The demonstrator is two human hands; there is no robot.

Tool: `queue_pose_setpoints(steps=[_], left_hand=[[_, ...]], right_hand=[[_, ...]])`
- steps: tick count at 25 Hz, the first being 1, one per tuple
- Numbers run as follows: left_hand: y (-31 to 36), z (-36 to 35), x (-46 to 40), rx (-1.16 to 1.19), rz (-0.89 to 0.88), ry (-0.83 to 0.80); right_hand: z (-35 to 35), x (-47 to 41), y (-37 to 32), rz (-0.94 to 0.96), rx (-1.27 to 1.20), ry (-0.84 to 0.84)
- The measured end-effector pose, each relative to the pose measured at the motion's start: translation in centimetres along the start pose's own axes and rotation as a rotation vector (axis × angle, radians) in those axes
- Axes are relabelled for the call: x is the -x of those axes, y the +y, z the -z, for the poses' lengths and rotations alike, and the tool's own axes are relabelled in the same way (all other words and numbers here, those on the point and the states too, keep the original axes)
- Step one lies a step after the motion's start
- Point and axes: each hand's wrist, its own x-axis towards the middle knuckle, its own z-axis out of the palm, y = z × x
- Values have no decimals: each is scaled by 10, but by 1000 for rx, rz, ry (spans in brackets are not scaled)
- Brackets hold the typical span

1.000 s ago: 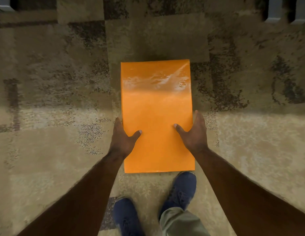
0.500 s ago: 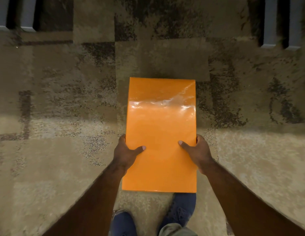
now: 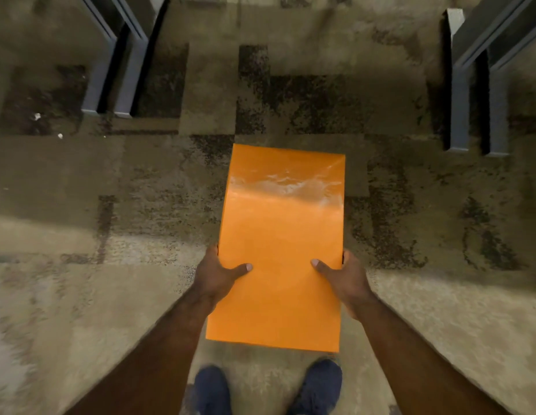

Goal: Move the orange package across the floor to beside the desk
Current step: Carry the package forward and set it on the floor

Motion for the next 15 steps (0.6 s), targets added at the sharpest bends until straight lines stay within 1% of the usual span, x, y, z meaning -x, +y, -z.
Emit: queue_pose_setpoints(steps=[6, 11, 13, 15], left_hand=[[35, 41, -30, 27, -62, 6], [44, 57, -99, 93, -78, -53], [45, 68, -131, 82, -103, -75], [49, 80, -157, 34, -130, -56]], right_hand=[[-26, -15, -58, 63, -11, 2], [-62, -63, -78, 45, -3, 100], [-83, -84, -87, 25, 8, 129], [-103, -102, -100, 27, 8, 119]])
